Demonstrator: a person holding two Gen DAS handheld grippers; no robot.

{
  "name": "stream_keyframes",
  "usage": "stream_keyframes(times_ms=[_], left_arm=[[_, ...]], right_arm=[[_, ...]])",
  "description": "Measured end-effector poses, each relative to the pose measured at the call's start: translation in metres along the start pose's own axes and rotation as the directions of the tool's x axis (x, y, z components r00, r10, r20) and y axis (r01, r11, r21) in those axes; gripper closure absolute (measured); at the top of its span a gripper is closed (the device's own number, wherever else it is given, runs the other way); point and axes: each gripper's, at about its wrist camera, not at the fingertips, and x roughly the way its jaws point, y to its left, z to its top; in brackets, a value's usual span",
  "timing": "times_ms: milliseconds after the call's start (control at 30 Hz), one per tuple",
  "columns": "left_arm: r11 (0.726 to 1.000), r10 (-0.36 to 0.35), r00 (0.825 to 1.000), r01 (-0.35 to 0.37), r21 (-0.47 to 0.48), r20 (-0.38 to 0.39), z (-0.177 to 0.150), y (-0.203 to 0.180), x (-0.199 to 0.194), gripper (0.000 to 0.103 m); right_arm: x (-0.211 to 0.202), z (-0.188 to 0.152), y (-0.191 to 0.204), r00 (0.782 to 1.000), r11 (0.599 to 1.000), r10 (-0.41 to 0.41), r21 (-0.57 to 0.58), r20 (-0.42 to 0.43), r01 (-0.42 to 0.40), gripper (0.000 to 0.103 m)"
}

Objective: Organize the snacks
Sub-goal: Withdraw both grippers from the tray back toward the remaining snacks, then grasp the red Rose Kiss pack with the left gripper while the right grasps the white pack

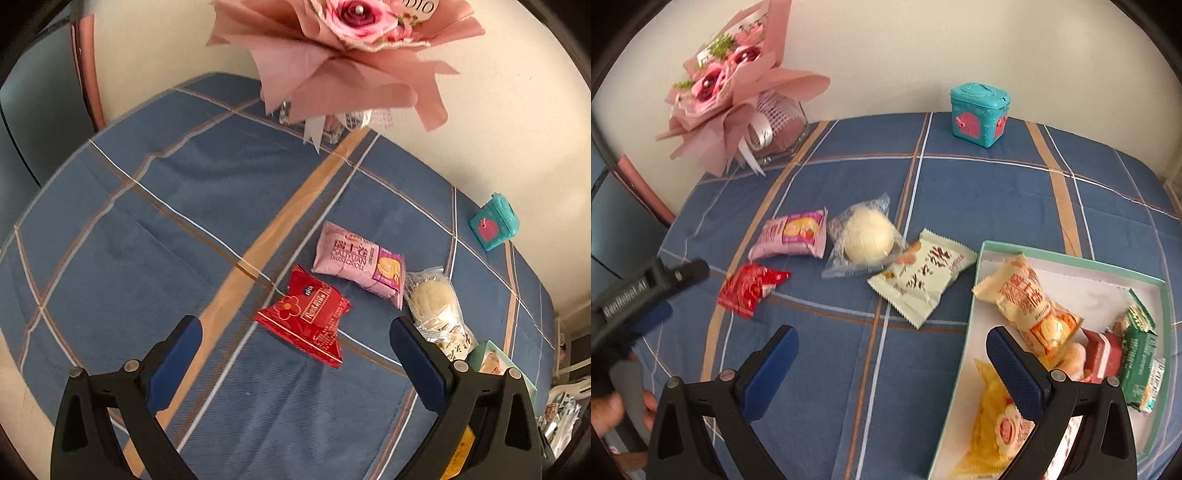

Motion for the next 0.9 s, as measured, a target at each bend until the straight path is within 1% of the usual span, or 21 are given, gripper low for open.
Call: stream_keyframes(times_ms=[67, 167, 267, 433, 567, 700, 833, 900], left_arm=[[1.000, -0.002, 1.000, 0.002, 0.015, -0.011, 0.002, -0.004, 0.008, 0.002], [0.999, -0.006, 1.000, 0.007, 0.033, -0.020, 0.006, -0.008, 0.017, 0.002], [0.999, -0.016, 1.000, 0.017, 0.043, -0.021, 0.011, -0.010, 0.022, 0.002], [0.998, -0.022, 0.999, 0.024, 0.064, -0.024, 0.017, -0.013, 0.030, 0.002], [0.997, -0.053, 0.998, 0.055, 0.055, -0.042, 0.020, -0.011, 0.039, 0.002], [0.996, -0.055, 0.997, 0.058, 0.062, -0.054, 0.020, -0.012, 0.046, 0.003], [0.995, -0.066, 0.995, 0.071, 0.067, -0.075, 0.019, -0.013, 0.053, 0.012], [0.995, -0.060, 0.995, 0.066, 0.071, -0.083, 0.019, -0.014, 0.057, 0.012]], right_arm=[[0.004, 0.004, -0.001, 1.000, 1.000, 0.003, -0.003, 0.009, -0.003, 0.001], [0.009, 0.010, 0.001, 1.000, 1.000, 0.000, -0.022, 0.018, 0.000, 0.009], [0.016, 0.015, 0.001, 1.000, 0.999, 0.002, -0.032, 0.017, -0.001, 0.011], [0.033, 0.024, -0.003, 1.000, 1.000, -0.012, -0.016, -0.009, 0.012, 0.027], [0.041, 0.031, -0.004, 1.000, 1.000, -0.007, -0.004, -0.009, 0.006, 0.029], [0.051, 0.036, -0.001, 0.999, 0.999, -0.032, -0.020, -0.021, 0.032, 0.038], [0.064, 0.038, -0.003, 0.998, 0.998, -0.054, -0.015, -0.039, 0.054, 0.043], [0.070, 0.039, -0.006, 0.995, 0.996, -0.085, -0.009, -0.047, 0.084, 0.044]])
